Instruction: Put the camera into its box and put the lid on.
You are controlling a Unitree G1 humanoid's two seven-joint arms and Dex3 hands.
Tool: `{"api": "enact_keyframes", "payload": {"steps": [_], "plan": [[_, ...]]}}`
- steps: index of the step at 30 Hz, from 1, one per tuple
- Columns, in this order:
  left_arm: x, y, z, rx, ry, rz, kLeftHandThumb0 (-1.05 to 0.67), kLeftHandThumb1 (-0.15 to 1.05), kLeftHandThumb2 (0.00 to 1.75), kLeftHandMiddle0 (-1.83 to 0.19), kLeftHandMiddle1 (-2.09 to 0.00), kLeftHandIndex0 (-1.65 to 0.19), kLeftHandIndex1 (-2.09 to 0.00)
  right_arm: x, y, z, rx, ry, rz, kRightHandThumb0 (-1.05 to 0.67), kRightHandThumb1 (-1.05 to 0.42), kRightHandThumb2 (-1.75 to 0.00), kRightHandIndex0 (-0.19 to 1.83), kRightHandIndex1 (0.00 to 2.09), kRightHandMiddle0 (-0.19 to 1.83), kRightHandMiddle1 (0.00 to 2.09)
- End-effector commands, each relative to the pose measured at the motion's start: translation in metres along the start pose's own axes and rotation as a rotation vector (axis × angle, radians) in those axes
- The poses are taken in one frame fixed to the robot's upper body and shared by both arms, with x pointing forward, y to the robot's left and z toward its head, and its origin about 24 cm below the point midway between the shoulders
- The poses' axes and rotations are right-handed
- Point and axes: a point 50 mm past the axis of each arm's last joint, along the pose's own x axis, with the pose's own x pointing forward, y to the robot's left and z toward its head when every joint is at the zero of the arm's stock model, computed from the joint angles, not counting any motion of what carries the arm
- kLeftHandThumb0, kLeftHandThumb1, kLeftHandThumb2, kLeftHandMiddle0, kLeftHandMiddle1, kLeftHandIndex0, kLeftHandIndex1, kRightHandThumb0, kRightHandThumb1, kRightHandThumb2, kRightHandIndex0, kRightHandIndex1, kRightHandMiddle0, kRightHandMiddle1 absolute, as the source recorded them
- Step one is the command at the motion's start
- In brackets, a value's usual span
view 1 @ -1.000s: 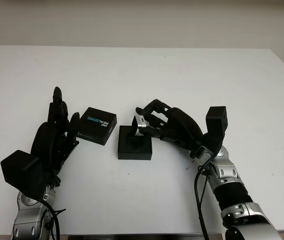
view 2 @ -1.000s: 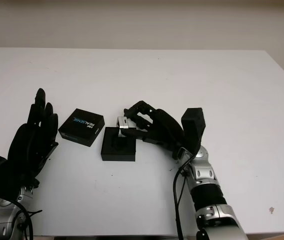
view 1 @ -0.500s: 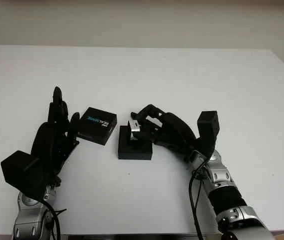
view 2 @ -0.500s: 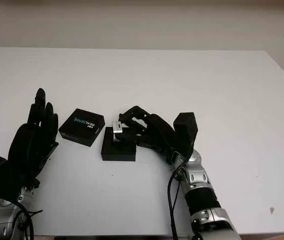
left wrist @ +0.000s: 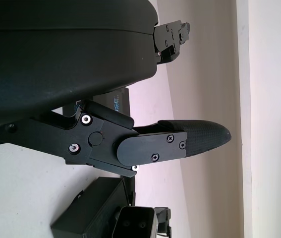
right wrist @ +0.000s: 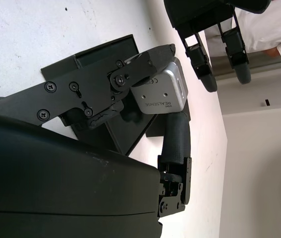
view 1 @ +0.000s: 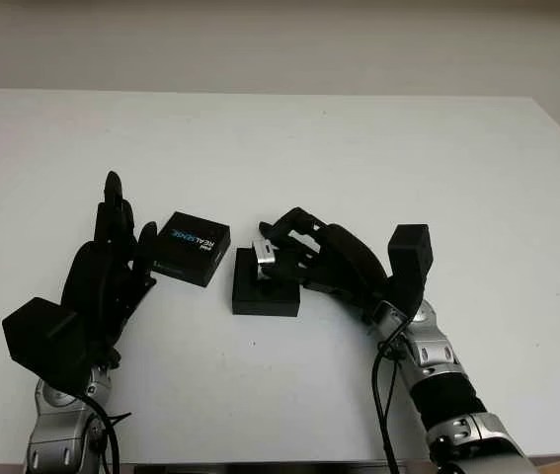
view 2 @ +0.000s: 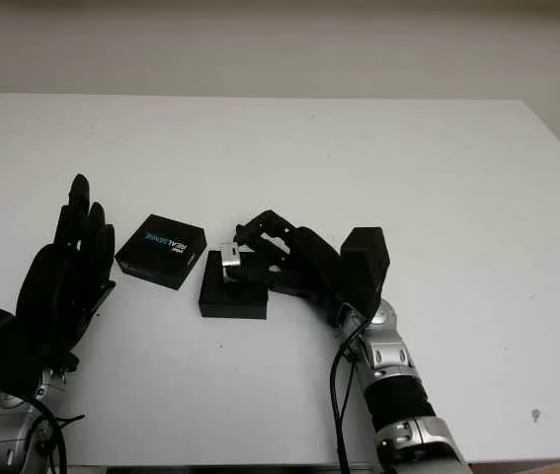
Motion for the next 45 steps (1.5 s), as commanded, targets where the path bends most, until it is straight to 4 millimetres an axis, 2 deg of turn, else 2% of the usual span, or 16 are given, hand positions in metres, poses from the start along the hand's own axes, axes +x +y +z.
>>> {"api": "enact_keyframes", "payload": {"steps": [1,12,30,39,45], "plan": [[-0.002,-0.001,-0.001,0.002,0.002,-0.001,-0.75,1.05,0.52,0.19,0.00,0.19,0.00,-0.003,0.004,-0.007,0.012,0.017,0.002,-0.41,-1.03,-0.05,0.15,0.07,0.16,1.88],[-0.004,-0.001,-0.002,0.004,0.012,0.000,-0.75,1.05,0.51,0.19,0.00,0.19,0.00,-0.002,0.010,-0.016,0.058,0.037,-0.030,-0.39,-1.03,-0.05,0.14,0.06,0.13,1.91],[-0.005,-0.003,-0.003,-0.006,0.012,-0.003,-0.74,1.05,0.51,0.19,0.00,0.19,0.00,0.002,0.029,-0.022,0.017,0.029,-0.029,-0.39,-1.05,-0.10,0.11,0.04,0.09,2.01],[-0.005,-0.004,-0.004,0.000,0.015,-0.006,-0.76,1.05,0.52,0.19,0.00,0.19,0.00,-0.001,0.031,-0.027,-0.079,0.027,-0.008,-0.41,-1.05,-0.11,0.14,0.06,0.08,2.05],[-0.005,-0.004,-0.003,-0.006,0.012,-0.004,-0.76,1.05,0.51,0.19,0.00,0.19,0.00,-0.003,0.029,-0.021,-0.252,0.008,-0.007,-0.43,-1.04,-0.08,0.19,0.09,0.12,1.99]]}}
